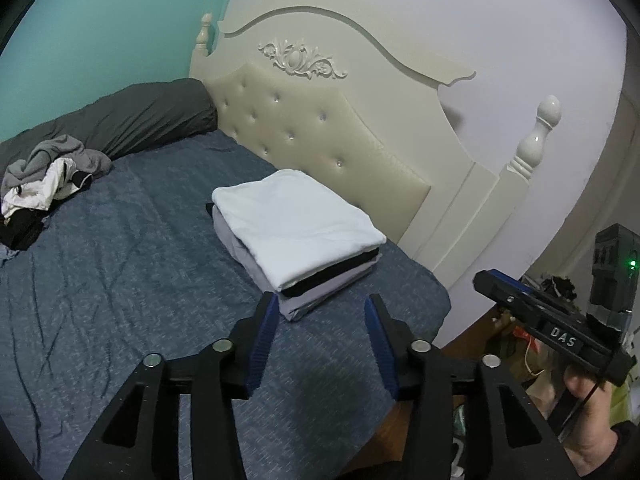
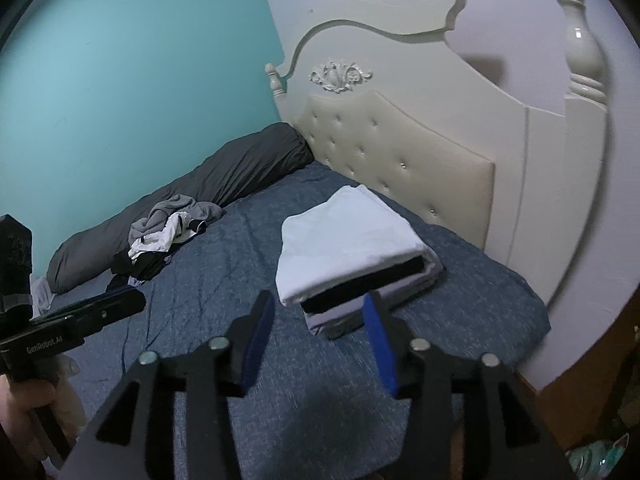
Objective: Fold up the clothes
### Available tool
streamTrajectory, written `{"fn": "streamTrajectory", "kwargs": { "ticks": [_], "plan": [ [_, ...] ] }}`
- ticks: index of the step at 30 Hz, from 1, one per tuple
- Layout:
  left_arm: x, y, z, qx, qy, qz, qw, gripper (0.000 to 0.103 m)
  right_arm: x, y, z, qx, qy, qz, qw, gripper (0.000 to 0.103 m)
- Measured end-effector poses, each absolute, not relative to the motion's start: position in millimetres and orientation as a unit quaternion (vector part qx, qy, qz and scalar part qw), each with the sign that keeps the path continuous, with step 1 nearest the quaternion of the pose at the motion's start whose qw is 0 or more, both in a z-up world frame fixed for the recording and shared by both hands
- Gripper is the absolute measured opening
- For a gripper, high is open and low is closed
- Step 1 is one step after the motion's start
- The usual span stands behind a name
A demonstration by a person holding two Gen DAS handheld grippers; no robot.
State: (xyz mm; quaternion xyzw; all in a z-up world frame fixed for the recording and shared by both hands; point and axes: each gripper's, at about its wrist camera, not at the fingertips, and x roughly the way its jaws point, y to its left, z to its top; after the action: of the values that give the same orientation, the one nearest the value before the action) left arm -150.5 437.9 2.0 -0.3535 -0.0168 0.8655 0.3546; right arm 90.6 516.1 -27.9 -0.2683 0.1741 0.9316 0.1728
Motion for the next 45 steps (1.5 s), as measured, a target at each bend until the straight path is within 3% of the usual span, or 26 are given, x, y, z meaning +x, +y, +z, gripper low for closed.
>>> {"fn": "streamTrajectory", "kwargs": {
  "ticks": [4,15,30,35,38,45],
  "plan": [
    [-141,431,3,-0.351,-0.012,0.866,0.356,0.055,105,505,-25,-0.265,0.171,0.930,0.189,0.060],
    [-109,412,11,-0.332,0.001,0.873,0.358,0.078,141,474,-18,-0.264,0.170,0.925,0.213,0.073],
    [-74,389,7,-0.324,0.024,0.881,0.344,0.088,178,438,-24,-0.259,0.160,0.921,0.244,0.093],
    [-63,385,9,-0.320,0.026,0.882,0.344,0.092,185,432,-28,-0.261,0.162,0.919,0.247,0.093],
    [-57,383,10,-0.317,0.024,0.882,0.347,0.103,190,428,-31,-0.263,0.164,0.918,0.248,0.093],
    [-48,377,9,-0.316,0.027,0.879,0.357,0.103,198,420,-40,-0.268,0.173,0.915,0.247,0.094]
  ]
}}
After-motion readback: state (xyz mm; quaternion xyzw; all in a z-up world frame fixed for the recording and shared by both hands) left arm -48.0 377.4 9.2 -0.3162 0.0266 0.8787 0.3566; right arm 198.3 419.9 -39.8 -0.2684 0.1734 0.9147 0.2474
